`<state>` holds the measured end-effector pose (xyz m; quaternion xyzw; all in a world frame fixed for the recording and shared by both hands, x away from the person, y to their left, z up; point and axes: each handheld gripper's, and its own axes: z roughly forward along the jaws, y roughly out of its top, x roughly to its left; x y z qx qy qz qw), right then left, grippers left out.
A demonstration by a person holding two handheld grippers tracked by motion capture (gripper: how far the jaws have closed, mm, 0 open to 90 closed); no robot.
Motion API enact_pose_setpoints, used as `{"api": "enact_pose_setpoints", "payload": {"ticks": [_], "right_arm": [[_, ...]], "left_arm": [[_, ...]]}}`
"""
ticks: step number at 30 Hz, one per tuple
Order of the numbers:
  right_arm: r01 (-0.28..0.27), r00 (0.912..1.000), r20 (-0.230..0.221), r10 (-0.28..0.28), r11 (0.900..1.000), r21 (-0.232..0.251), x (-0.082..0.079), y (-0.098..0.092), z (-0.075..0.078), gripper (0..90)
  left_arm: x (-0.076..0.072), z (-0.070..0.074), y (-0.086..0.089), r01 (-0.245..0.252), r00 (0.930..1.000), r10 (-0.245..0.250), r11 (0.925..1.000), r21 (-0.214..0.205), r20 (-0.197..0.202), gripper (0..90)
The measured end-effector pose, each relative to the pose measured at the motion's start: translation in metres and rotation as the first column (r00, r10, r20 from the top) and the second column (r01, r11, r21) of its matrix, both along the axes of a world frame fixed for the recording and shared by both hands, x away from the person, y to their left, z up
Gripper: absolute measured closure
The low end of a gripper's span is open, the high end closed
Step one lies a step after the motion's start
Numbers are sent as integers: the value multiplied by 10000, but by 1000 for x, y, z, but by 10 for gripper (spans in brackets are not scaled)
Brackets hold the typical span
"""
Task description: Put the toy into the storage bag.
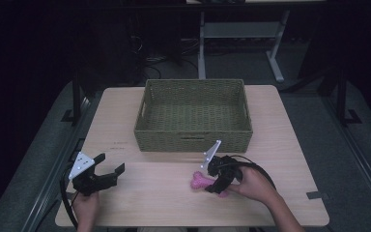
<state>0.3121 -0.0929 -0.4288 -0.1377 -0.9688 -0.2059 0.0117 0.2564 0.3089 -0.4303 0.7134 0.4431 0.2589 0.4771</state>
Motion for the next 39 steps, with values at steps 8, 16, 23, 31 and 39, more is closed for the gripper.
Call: {"api": "enact_pose_setpoints", "payload": {"ticks": [8,16,23,31,39], "right_arm": [[-122,9999,7,123,9997,-192,1,3,-2,473],[-174,9998,-29,173,9988,-459,3,6,-3,498],[-217,9997,114,225,9975,-676,2,9,-6,498],[-280,9995,152,293,9964,-799,1,12,-8,516],[-377,9991,142,390,9962,-790,0,12,-7,555]], "left_arm": [[0,0,0,-27,10000,27,10000,-20,-14,128],[0,0,1,-35,10000,35,10000,-40,-20,128],[0,0,1,-38,10000,37,10000,-38,-14,128],[-1,1,2,-33,10000,33,10000,-4,-7,128],[-1,1,2,-29,10000,29,10000,-7,-4,128]]}}
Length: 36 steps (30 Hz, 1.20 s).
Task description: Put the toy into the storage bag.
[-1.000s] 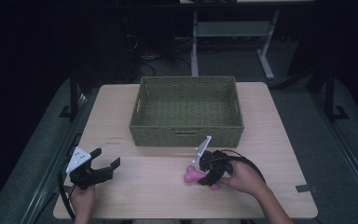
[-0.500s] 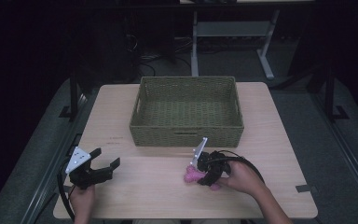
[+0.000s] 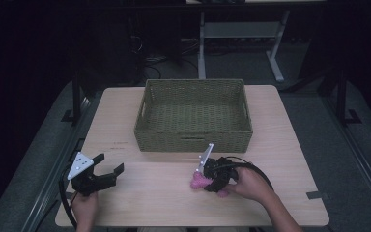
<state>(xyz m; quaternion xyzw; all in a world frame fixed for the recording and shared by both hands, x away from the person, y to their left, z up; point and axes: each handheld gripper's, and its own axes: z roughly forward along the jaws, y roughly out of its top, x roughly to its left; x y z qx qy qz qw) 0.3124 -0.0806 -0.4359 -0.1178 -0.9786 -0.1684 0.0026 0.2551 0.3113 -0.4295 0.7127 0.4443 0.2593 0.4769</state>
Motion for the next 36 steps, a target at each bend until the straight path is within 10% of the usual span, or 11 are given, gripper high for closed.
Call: {"api": "enact_pose_setpoints", "payload": {"ticks": [36], "right_arm": [[-66,9995,-288,103,9918,1278,17,-25,53,581]], "left_arm": [[0,0,2,-79,10000,79,9999,-119,40,128]]}}
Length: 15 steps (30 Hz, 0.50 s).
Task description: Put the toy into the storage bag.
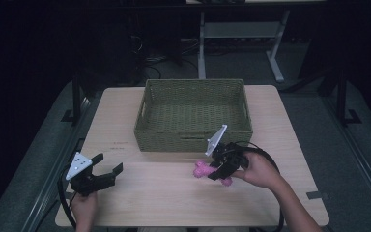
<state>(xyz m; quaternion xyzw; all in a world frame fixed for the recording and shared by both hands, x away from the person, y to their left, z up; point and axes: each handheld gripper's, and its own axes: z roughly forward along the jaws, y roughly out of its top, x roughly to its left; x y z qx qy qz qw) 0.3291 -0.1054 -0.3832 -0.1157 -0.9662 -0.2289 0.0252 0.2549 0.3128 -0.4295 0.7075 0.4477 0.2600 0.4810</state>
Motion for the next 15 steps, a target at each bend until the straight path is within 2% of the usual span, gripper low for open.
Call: {"api": "enact_pose_setpoints", "payload": {"ticks": [6,15], "right_arm": [[-3,10000,27,2,9997,249,4,-6,14,581],[-19,10000,16,19,9996,279,7,-7,24,581]], "left_arm": [[0,0,0,5,10000,-5,10000,-25,4,128],[0,0,0,8,10000,-8,10000,-16,-2,128]]}}
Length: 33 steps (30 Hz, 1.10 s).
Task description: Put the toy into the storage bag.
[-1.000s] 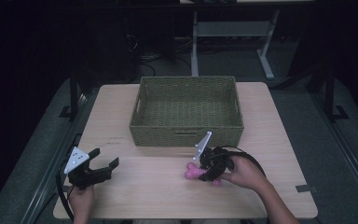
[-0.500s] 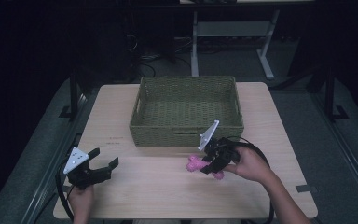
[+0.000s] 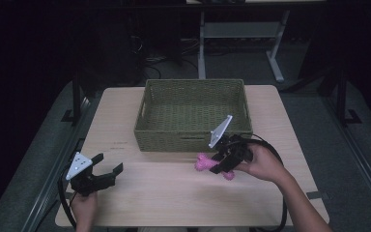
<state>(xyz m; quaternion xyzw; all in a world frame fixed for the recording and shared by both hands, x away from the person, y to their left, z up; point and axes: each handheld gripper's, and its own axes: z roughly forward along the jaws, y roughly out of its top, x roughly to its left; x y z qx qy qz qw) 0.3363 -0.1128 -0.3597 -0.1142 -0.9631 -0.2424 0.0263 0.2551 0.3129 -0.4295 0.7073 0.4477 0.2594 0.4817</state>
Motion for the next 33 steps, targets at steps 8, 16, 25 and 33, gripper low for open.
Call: {"api": "enact_pose_setpoints", "payload": {"ticks": [8,16,25,33], "right_arm": [[-65,10000,57,64,9999,159,6,0,13,581],[-138,9999,75,137,9996,244,10,1,22,581],[-121,9999,72,119,9994,311,17,0,31,582],[-48,10000,68,46,9990,442,24,-3,40,581]], "left_arm": [[0,0,0,-6,10000,6,10000,-17,8,128],[0,0,0,1,10000,-1,10000,-21,4,128],[0,0,1,-21,10000,21,10000,-72,4,128],[1,0,1,-30,10000,30,10000,-79,1,128]]}}
